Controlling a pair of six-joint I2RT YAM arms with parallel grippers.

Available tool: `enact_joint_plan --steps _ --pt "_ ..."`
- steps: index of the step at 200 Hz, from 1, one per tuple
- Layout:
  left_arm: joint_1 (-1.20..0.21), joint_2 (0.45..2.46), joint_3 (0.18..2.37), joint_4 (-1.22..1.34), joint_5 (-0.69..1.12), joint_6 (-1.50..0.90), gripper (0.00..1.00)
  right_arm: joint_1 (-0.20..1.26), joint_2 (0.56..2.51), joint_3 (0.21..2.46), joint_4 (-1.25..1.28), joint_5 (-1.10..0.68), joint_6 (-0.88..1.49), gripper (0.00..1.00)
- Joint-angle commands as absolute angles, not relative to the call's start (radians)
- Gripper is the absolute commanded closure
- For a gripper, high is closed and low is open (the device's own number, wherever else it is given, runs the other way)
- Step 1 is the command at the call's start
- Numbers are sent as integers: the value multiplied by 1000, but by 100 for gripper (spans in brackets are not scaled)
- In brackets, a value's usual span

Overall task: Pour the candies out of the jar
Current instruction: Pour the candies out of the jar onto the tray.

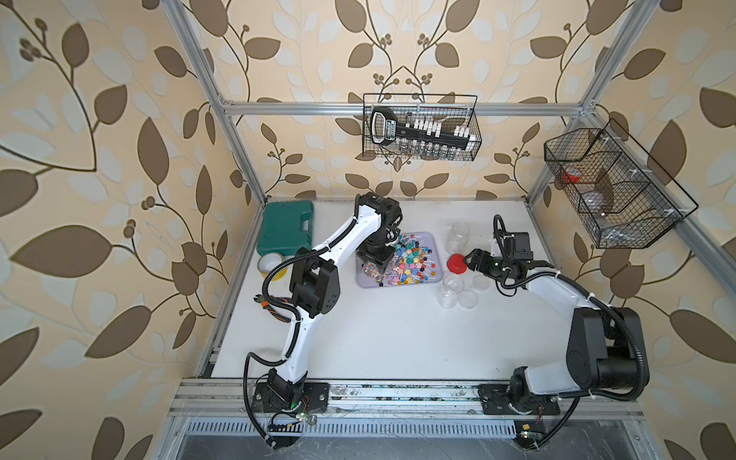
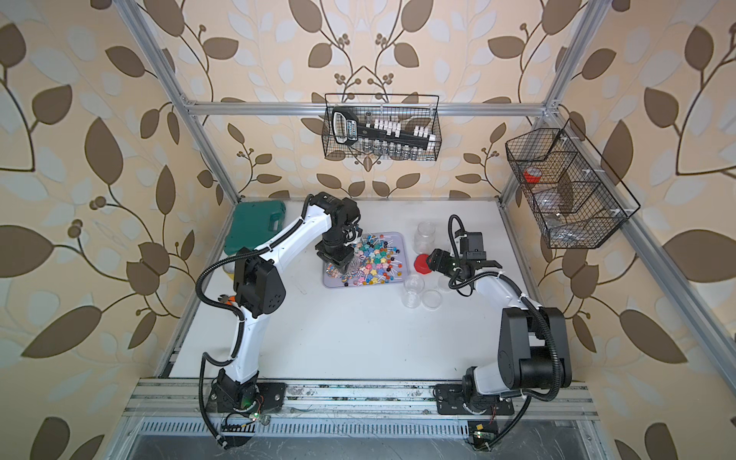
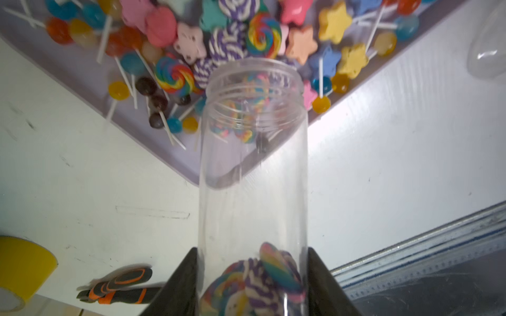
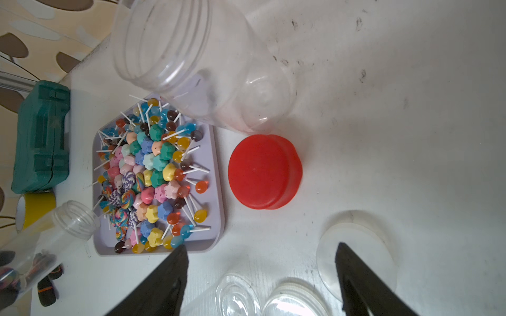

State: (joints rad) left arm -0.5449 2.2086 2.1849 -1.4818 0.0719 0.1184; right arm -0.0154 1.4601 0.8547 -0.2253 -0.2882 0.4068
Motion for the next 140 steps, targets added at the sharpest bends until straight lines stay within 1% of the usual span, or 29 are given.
enact_joint_plan --steps 1,8,16,25,33,40,46,63,77,121,140 --pt "-541 2054 2028 -1376 67 132 50 -16 1438 866 -230 -296 393 19" --pt "-511 2062 2001 -1368 116 124 51 -16 1433 867 -228 -301 392 19" --pt "-497 2107 2119 -1481 196 102 54 -17 1428 867 -222 -312 390 19" --pt "-520 2101 2166 -1511 196 89 54 -15 1422 864 -218 -319 390 19" --pt "-536 2047 2096 -1434 170 102 49 -16 1419 863 -214 -325 392 19" --pt "-530 2002 1984 -1337 169 109 48 -16 1420 860 -202 -344 391 19" --pt "-519 1986 1931 -1292 179 108 48 -14 1422 860 -192 -366 390 19" --pt "-492 1996 1908 -1272 261 87 49 -6 1418 865 -183 -398 388 19" --pt "-491 1981 1858 -1184 268 78 48 4 1408 869 -185 -399 381 19" --pt "-491 2019 1788 -1035 160 29 46 8 1387 875 -204 -387 371 18" --pt "-491 1977 1672 -870 158 -11 46 8 1388 871 -203 -379 369 18"
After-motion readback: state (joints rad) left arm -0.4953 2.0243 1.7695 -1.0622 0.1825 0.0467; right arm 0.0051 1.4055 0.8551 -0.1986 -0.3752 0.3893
